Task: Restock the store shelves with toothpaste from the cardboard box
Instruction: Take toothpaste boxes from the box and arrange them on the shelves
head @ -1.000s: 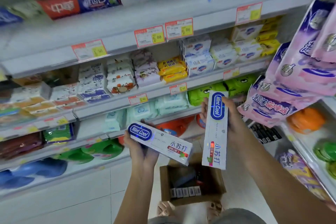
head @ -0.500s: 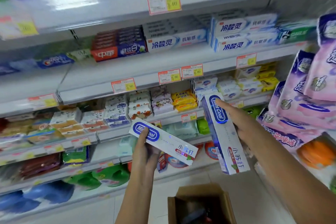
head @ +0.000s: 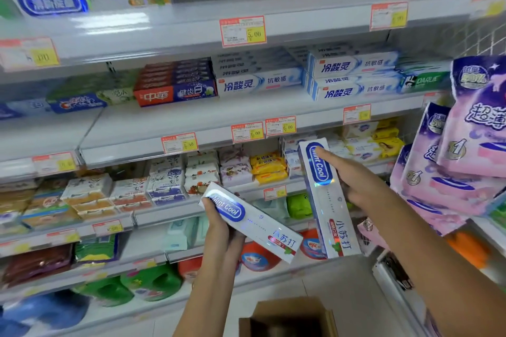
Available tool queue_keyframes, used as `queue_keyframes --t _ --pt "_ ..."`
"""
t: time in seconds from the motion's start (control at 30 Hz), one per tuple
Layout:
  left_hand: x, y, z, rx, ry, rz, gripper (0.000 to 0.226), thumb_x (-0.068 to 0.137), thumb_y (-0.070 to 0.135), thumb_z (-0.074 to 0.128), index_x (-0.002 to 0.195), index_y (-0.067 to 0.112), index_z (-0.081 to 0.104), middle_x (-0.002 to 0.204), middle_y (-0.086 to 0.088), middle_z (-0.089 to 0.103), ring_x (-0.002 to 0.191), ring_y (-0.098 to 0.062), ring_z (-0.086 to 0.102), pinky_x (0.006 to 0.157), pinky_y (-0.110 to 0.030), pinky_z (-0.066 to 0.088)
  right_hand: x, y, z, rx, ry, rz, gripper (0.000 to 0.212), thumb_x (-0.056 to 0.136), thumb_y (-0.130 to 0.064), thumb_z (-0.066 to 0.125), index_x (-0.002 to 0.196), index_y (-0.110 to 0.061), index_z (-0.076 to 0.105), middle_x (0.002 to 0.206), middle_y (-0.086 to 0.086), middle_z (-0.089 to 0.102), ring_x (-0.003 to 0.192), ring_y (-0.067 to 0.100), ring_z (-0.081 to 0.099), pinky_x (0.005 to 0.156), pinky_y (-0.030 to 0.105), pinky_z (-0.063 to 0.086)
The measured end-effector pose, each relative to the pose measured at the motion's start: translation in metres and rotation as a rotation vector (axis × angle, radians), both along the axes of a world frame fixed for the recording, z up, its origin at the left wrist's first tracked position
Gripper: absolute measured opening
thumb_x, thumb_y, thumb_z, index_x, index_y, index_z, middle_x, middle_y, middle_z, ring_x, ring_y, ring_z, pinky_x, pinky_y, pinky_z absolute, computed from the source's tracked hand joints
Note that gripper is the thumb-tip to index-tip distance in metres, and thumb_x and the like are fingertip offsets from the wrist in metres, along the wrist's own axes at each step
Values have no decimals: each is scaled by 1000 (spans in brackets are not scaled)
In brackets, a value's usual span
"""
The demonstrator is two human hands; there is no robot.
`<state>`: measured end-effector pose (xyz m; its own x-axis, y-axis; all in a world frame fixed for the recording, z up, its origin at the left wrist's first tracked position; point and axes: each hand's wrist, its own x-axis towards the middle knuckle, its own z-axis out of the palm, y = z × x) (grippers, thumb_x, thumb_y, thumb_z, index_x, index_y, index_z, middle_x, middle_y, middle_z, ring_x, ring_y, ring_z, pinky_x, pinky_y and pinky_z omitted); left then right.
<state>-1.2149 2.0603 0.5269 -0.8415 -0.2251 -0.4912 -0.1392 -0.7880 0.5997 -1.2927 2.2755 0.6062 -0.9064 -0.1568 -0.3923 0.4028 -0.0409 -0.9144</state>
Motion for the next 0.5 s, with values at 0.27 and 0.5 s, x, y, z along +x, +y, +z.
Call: queue_keyframes --t 0.27,0.5 --pt "-4 6 -2 27 46 12 48 95 59 34 101 19 60 81 -6 69 83 -20 62 77 -37 47 -7 -3 9 78 25 -34 32 88 -42 60 99 -12 64 73 1 74 60 13 69 64 29 52" --pt "-15 15 -6 113 0 56 34 98 44 40 105 14 56 104 -7 65 92 -20 60 96 -45 41 -13 2 11 13 -42 -111 21 87 -34 65 88 -13 61 80 7 70 80 21 65 78 38 50"
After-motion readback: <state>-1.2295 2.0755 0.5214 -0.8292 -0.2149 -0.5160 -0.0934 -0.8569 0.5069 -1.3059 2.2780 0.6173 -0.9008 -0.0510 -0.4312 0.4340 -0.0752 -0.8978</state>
